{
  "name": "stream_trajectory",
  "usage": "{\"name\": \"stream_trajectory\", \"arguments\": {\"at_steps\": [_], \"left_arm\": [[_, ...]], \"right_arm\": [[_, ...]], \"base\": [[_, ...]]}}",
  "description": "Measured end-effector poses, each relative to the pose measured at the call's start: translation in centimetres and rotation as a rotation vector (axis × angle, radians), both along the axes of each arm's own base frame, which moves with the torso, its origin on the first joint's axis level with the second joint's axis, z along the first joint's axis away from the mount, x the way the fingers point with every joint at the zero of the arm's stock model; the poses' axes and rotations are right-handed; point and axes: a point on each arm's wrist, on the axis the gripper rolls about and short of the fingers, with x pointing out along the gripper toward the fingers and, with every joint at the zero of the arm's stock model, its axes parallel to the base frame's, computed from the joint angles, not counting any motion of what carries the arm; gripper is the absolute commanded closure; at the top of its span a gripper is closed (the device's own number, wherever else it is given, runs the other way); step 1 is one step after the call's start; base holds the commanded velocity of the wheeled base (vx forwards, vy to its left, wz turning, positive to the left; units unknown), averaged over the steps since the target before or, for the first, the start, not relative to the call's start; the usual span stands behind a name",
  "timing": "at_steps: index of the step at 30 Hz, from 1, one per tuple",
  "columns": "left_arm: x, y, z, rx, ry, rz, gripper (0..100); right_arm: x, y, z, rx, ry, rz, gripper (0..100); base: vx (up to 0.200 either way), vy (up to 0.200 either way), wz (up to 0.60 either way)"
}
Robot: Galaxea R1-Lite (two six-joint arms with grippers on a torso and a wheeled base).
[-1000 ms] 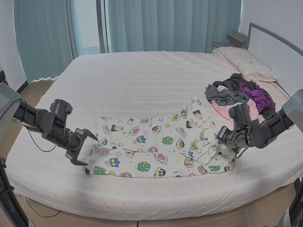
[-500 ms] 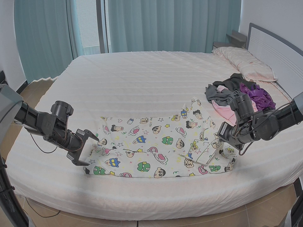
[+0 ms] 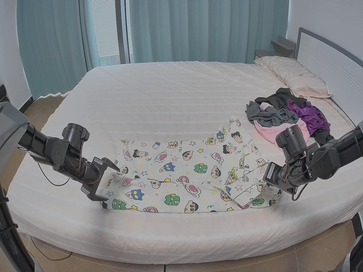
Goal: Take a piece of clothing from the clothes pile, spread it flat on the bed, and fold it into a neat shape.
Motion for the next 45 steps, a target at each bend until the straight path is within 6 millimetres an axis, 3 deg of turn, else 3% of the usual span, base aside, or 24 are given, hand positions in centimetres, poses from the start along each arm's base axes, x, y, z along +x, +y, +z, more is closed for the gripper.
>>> {"name": "stream_trajectory", "arguments": {"at_steps": [4,5,16,25,34,45], "left_arm": [[0.0,-0.1,0.0,0.000,0.000,-0.002,0],[0.0,-0.1,0.0,0.000,0.001,-0.002,0],[-0.1,-0.1,-0.1,0.001,0.002,-0.004,0],[-0.1,-0.2,-0.1,0.001,0.004,-0.008,0],[-0.1,-0.2,-0.1,0.000,0.003,-0.009,0],[-0.1,0.0,0.0,0.000,0.001,-0.004,0]], "right_arm": [[-0.8,0.1,-0.6,-0.023,0.023,0.004,100],[-1.0,0.2,-0.7,-0.026,0.024,0.007,0],[-3.7,0.6,-1.0,-0.045,0.064,0.066,0],[-3.2,1.5,-0.9,-0.006,0.030,0.092,0],[0.0,5.7,-1.7,0.087,-0.067,0.146,0],[2.6,12.3,-4.6,0.164,-0.070,0.203,0]], "base": [[0.000,0.000,0.00],[0.000,0.000,0.00],[0.000,0.000,0.00],[0.000,0.000,0.00],[0.000,0.000,0.00],[0.000,0.000,0.00]]}}
